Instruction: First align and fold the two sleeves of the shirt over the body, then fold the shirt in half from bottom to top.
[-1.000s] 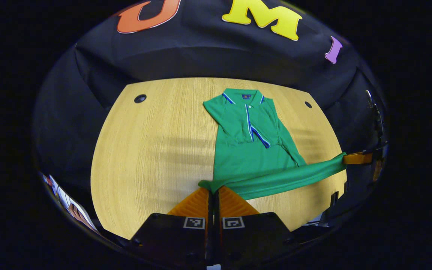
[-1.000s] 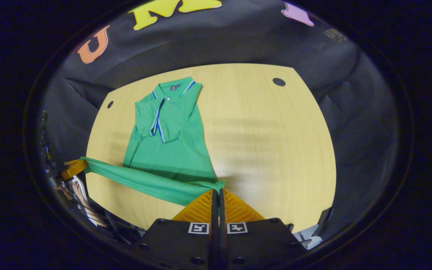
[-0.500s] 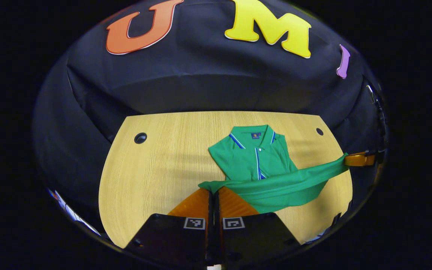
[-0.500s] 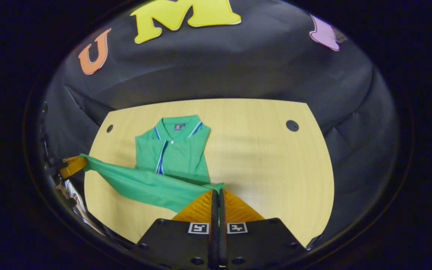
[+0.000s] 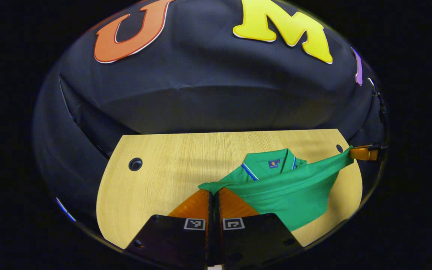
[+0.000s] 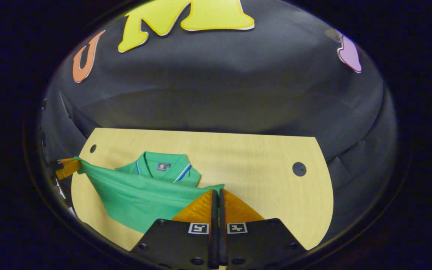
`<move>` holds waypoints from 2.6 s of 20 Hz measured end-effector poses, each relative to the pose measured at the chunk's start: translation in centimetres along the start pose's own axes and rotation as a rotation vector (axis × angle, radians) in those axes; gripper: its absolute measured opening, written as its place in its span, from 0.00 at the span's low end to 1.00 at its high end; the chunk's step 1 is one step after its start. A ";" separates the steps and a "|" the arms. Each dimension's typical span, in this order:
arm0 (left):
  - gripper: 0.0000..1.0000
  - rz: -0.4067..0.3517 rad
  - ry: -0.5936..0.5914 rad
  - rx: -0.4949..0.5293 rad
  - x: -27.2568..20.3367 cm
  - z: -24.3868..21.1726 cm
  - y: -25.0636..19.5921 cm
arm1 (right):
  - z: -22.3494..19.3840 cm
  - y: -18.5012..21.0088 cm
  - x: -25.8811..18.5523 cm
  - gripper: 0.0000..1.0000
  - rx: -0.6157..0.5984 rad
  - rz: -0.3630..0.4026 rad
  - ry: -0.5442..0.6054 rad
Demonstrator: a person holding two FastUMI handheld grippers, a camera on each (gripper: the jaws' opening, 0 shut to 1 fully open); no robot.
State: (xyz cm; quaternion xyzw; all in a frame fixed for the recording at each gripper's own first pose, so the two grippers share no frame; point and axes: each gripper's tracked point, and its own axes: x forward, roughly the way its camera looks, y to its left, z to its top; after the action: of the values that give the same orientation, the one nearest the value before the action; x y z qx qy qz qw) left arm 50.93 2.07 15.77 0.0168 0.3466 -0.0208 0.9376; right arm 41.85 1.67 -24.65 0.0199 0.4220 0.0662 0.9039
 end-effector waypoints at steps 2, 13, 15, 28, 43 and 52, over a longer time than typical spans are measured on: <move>0.03 0.002 -0.022 -0.047 2.4 0.8 0.2 | 0.6 -0.3 2.3 0.00 0.011 0.004 -0.015; 0.03 0.031 0.039 -0.109 12.0 -3.8 0.8 | -2.5 -1.7 11.8 0.02 0.155 0.055 0.059; 0.03 0.045 0.037 -0.115 12.4 -3.9 1.0 | -2.4 -1.7 11.9 0.03 0.136 0.049 0.041; 0.99 0.030 -0.130 -0.122 -1.7 -1.0 -1.7 | -1.5 3.3 -2.2 0.87 -0.030 0.098 -0.108; 0.98 0.071 -0.577 0.020 -31.8 -1.3 -0.3 | -7.9 9.2 -31.8 0.87 -0.077 -0.086 -0.516; 0.98 0.037 -0.672 0.006 -39.5 -4.0 -0.8 | -12.9 15.1 -39.8 0.93 -0.110 -0.005 -0.663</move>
State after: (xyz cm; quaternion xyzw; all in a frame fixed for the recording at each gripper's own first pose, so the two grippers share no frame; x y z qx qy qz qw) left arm 18.29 2.50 38.46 0.0178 0.0179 -0.0091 0.9996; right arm 5.14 10.98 -1.25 -0.0095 0.1008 0.0767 0.9919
